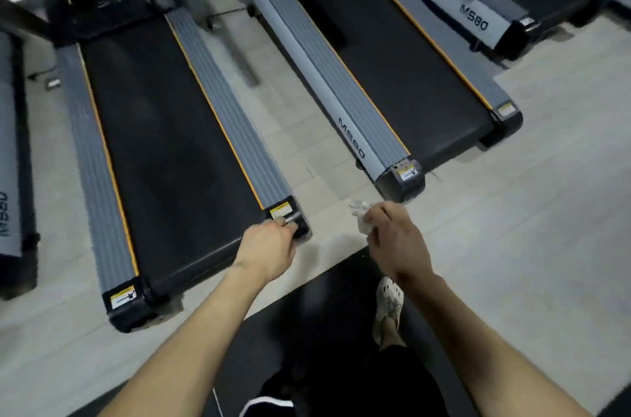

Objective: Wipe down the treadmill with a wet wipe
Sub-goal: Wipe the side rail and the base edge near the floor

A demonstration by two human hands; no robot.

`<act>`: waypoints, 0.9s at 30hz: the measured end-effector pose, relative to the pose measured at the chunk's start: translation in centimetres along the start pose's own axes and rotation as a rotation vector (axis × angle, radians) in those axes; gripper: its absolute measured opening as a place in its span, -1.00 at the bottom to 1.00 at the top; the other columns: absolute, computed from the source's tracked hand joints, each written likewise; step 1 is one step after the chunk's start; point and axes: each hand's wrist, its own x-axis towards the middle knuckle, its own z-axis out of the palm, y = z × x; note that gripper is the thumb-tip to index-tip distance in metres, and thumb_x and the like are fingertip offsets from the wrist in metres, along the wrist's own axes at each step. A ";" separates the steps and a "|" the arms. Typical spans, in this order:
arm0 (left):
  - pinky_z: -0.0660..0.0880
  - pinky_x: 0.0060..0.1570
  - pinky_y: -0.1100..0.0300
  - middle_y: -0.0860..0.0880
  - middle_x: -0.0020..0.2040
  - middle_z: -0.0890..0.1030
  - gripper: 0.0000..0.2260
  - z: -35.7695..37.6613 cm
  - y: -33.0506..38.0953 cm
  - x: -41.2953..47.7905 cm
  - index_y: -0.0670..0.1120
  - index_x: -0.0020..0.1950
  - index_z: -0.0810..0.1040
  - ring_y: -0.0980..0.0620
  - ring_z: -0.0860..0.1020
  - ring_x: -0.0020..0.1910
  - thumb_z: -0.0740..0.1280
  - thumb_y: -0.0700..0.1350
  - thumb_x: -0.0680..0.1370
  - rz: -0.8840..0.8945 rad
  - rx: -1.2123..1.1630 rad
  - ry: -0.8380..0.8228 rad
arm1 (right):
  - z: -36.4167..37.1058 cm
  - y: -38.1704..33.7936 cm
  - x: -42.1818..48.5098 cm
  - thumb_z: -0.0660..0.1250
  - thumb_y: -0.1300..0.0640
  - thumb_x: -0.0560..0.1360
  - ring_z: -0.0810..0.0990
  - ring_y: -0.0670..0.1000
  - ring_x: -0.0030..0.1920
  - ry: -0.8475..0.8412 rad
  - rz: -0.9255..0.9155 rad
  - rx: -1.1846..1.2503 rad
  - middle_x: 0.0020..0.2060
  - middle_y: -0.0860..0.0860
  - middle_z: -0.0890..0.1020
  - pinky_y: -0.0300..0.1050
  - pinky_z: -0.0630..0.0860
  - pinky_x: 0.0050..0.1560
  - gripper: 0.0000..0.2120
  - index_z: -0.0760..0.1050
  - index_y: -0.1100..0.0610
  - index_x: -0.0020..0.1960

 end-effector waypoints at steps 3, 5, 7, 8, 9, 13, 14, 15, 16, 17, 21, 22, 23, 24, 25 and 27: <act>0.59 0.01 0.01 0.01 0.20 0.60 -0.72 -0.5 -0.4 2.1 0.06 0.35 0.55 -0.09 0.62 0.17 0.23 0.06 0.67 -0.213 -0.080 -0.021 | 0.6 2.0 7.2 0.37 0.37 0.43 0.53 0.08 0.07 -0.128 -0.149 0.025 0.01 -0.03 0.54 0.02 0.60 -0.11 -0.69 0.54 0.05 0.08; 0.57 0.08 0.03 0.03 0.27 0.59 -0.67 -1.0 -0.3 1.8 0.08 0.42 0.52 -0.08 0.60 0.25 0.24 0.05 0.67 -0.360 -0.161 -0.033 | 1.1 2.4 11.3 0.39 0.35 0.45 0.55 0.10 0.14 -0.244 -0.252 0.001 0.08 0.00 0.57 0.02 0.62 -0.03 -0.63 0.57 0.07 0.21; 0.56 0.16 0.02 0.02 0.37 0.56 -0.63 -1.1 -0.1 1.4 0.08 0.48 0.49 -0.08 0.58 0.33 0.24 0.07 0.68 -0.498 -0.228 -0.050 | 1.7 2.1 15.1 0.40 0.31 0.48 0.55 0.11 0.20 -0.350 -0.365 -0.013 0.14 0.01 0.58 0.04 0.63 0.02 -0.59 0.57 0.08 0.30; 0.57 0.18 0.01 0.02 0.40 0.56 -0.62 -0.9 -0.1 1.1 0.08 0.49 0.48 -0.09 0.58 0.34 0.24 0.07 0.68 -0.559 -0.250 -0.060 | 1.9 1.7 16.9 0.39 0.30 0.50 0.54 0.11 0.21 -0.395 -0.416 -0.017 0.15 0.02 0.59 0.04 0.62 0.07 -0.58 0.57 0.08 0.33; 0.57 0.18 0.01 0.01 0.40 0.56 -0.62 -0.5 0.0 0.9 0.08 0.49 0.48 -0.09 0.59 0.33 0.23 0.08 0.68 -0.616 -0.264 -0.074 | 2.3 1.2 18.7 0.38 0.30 0.51 0.54 0.11 0.21 -0.427 -0.460 -0.020 0.16 0.03 0.60 0.03 0.60 0.12 -0.59 0.57 0.09 0.34; 0.60 0.16 -0.01 0.01 0.35 0.58 -0.64 1.5 0.3 1.0 0.07 0.48 0.47 -0.07 0.62 0.26 0.22 0.08 0.68 -0.815 -0.325 -0.132 | 4.8 -0.6 25.0 0.36 0.31 0.50 0.56 0.15 0.17 -0.514 -0.618 -0.032 0.14 0.06 0.63 0.07 0.59 0.19 -0.60 0.59 0.12 0.31; 0.60 0.14 -0.01 0.02 0.33 0.58 -0.64 2.1 0.0 1.8 0.07 0.47 0.47 -0.06 0.62 0.24 0.21 0.08 0.68 -0.845 -0.337 -0.142 | 5.6 -0.8 26.5 0.35 0.30 0.50 0.56 0.15 0.17 -0.536 -0.665 -0.050 0.14 0.06 0.63 0.08 0.59 0.18 -0.61 0.59 0.11 0.31; 0.60 0.12 0.00 0.02 0.32 0.57 -0.64 2.2 -0.2 2.2 0.08 0.47 0.46 -0.06 0.62 0.23 0.20 0.07 0.68 -0.867 -0.354 -0.156 | 6.1 -1.2 27.4 0.31 0.28 0.51 0.56 0.13 0.16 -0.551 -0.706 -0.061 0.14 0.04 0.62 0.08 0.59 0.15 -0.63 0.59 0.10 0.29; 0.60 0.12 0.01 0.02 0.32 0.57 -0.64 2.3 -0.8 3.2 0.08 0.48 0.45 -0.06 0.62 0.24 0.20 0.07 0.69 -0.871 -0.376 -0.168 | 6.6 -1.3 28.7 0.25 0.23 0.53 0.55 0.11 0.14 -0.554 -0.737 -0.075 0.13 0.02 0.61 0.08 0.60 0.11 -0.66 0.59 0.08 0.27; 0.60 0.13 0.01 0.02 0.33 0.57 -0.64 2.6 -1.3 4.5 0.08 0.49 0.45 -0.06 0.62 0.25 0.19 0.07 0.69 -0.873 -0.398 -0.169 | 7.0 -1.5 30.1 0.19 0.17 0.55 0.55 0.09 0.11 -0.561 -0.759 -0.085 0.11 0.01 0.61 0.07 0.60 0.06 -0.68 0.59 0.07 0.23; 0.57 0.13 0.05 0.01 0.37 0.56 -0.60 2.7 -2.7 8.9 0.07 0.54 0.42 -0.07 0.61 0.29 0.19 0.06 0.70 -0.885 -0.461 -0.159 | 9.0 -1.8 34.8 0.23 0.19 0.56 0.56 0.11 0.11 -0.578 -0.827 -0.131 0.10 0.03 0.59 0.08 0.62 0.03 -0.73 0.57 0.09 0.21; 0.56 0.12 0.06 0.01 0.38 0.56 -0.60 2.6 -2.9 9.6 0.07 0.54 0.43 -0.08 0.61 0.29 0.20 0.06 0.70 -0.904 -0.484 -0.155 | 9.5 -2.1 35.8 0.22 0.18 0.57 0.56 0.12 0.13 -0.609 -0.841 -0.147 0.11 0.03 0.59 0.09 0.62 0.06 -0.73 0.57 0.09 0.22; 0.56 0.12 0.05 0.01 0.37 0.57 -0.61 2.7 -3.0 10.2 0.07 0.53 0.45 -0.09 0.61 0.29 0.21 0.06 0.69 -0.930 -0.510 -0.144 | 10.0 -2.3 36.6 0.22 0.19 0.57 0.56 0.11 0.15 -0.641 -0.858 -0.160 0.13 0.03 0.59 0.10 0.63 0.08 -0.72 0.56 0.09 0.24; 0.57 0.12 0.04 0.00 0.36 0.58 -0.61 2.8 -2.9 10.7 0.07 0.51 0.46 -0.10 0.62 0.28 0.21 0.06 0.69 -0.956 -0.533 -0.132 | 10.5 -2.7 37.3 0.25 0.21 0.58 0.56 0.11 0.17 -0.661 -0.879 -0.169 0.14 0.03 0.59 0.09 0.62 0.09 -0.70 0.56 0.09 0.28; 0.58 0.12 0.03 0.00 0.34 0.59 -0.62 3.0 -2.9 11.3 0.07 0.50 0.48 -0.11 0.62 0.26 0.22 0.06 0.68 -0.984 -0.558 -0.122 | 11.1 -3.1 38.1 0.27 0.22 0.59 0.55 0.10 0.18 -0.677 -0.906 -0.167 0.16 0.03 0.59 0.07 0.62 0.11 -0.69 0.56 0.08 0.31; 0.59 0.09 0.02 0.00 0.31 0.59 -0.63 3.7 -2.8 12.6 0.07 0.48 0.48 -0.11 0.63 0.24 0.22 0.06 0.68 -1.042 -0.618 -0.124 | 12.6 -4.3 39.6 0.30 0.21 0.61 0.53 0.08 0.19 -0.713 -0.973 -0.144 0.17 0.02 0.60 0.03 0.59 0.12 -0.69 0.56 0.08 0.34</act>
